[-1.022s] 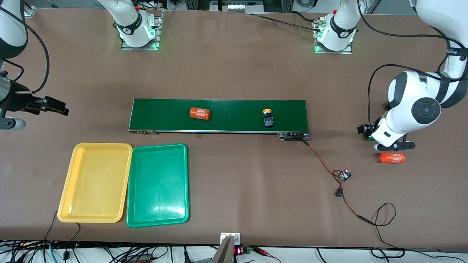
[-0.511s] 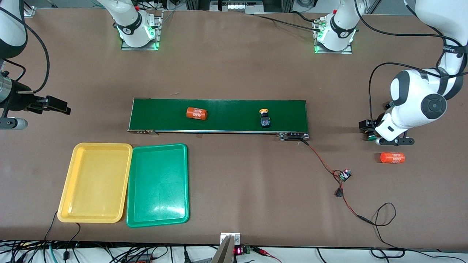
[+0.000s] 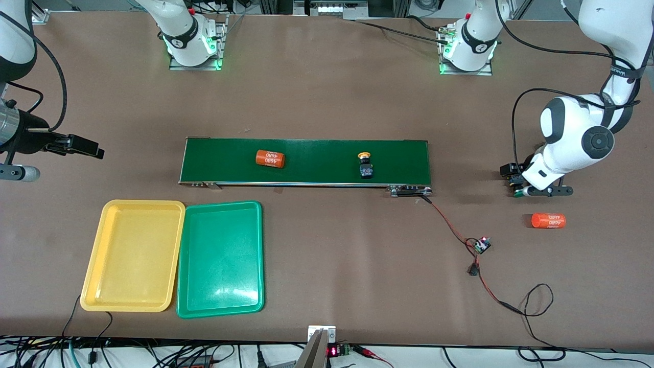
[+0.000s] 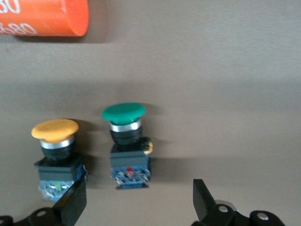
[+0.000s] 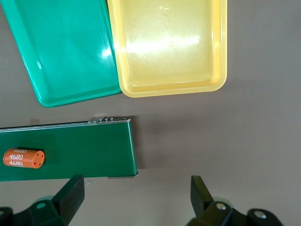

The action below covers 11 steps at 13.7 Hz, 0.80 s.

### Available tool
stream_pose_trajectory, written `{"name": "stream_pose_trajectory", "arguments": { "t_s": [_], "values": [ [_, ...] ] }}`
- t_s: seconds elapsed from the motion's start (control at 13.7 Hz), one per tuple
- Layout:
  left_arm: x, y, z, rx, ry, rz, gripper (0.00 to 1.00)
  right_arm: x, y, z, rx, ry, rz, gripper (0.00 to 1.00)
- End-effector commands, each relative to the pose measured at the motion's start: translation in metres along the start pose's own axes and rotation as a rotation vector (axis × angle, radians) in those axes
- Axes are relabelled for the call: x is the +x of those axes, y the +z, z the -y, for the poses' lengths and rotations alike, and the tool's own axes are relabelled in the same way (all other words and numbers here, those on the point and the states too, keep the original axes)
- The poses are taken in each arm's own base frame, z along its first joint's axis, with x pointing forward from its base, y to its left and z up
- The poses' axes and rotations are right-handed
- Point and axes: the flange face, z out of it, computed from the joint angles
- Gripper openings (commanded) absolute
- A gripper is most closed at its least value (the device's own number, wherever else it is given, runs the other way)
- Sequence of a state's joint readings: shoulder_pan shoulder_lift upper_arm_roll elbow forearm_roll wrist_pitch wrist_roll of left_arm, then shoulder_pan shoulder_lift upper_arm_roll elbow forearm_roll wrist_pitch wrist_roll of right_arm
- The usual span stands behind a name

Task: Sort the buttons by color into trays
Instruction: 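Move the left gripper to the green-capped button and grasp it, then place the green button on the conveyor while the right gripper reaches the belt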

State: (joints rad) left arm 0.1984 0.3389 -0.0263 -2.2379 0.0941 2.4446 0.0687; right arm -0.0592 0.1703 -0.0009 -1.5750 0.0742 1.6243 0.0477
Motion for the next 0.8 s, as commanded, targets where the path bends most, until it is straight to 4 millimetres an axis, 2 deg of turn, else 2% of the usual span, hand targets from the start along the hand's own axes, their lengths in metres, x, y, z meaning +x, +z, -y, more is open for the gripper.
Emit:
{"name": "stream_pose_trajectory", "arguments": {
  "t_s": [0.0, 0.36, 0.44, 0.51, 0.58, 0.73],
  "values": [
    [0.003, 0.023, 0.006, -0.023, 0.02, -0.027, 1.0, -0.002, -0.003, 0.006, 0.015, 0.02, 0.008, 1.0],
    [0.002, 0.039, 0.003, -0.03, 0.021, -0.007, 0.98, -0.002, 0.0, 0.002, 0.016, 0.022, 0.015, 1.0],
    [0.001, 0.04, 0.003, -0.03, 0.023, -0.004, 0.78, -0.001, 0.001, 0.002, 0.015, 0.016, 0.016, 1.0],
    [0.001, 0.04, 0.001, -0.031, 0.027, 0.001, 0.45, -0.001, 0.001, 0.003, 0.015, 0.011, 0.016, 1.0],
    [0.002, 0.037, -0.002, -0.032, 0.031, 0.0, 0.31, -0.002, 0.001, 0.005, 0.015, 0.008, 0.017, 1.0],
    [0.006, 0.029, -0.007, -0.032, 0.04, -0.011, 0.11, -0.002, 0.001, 0.008, 0.014, 0.003, 0.016, 1.0]
  ]
}}
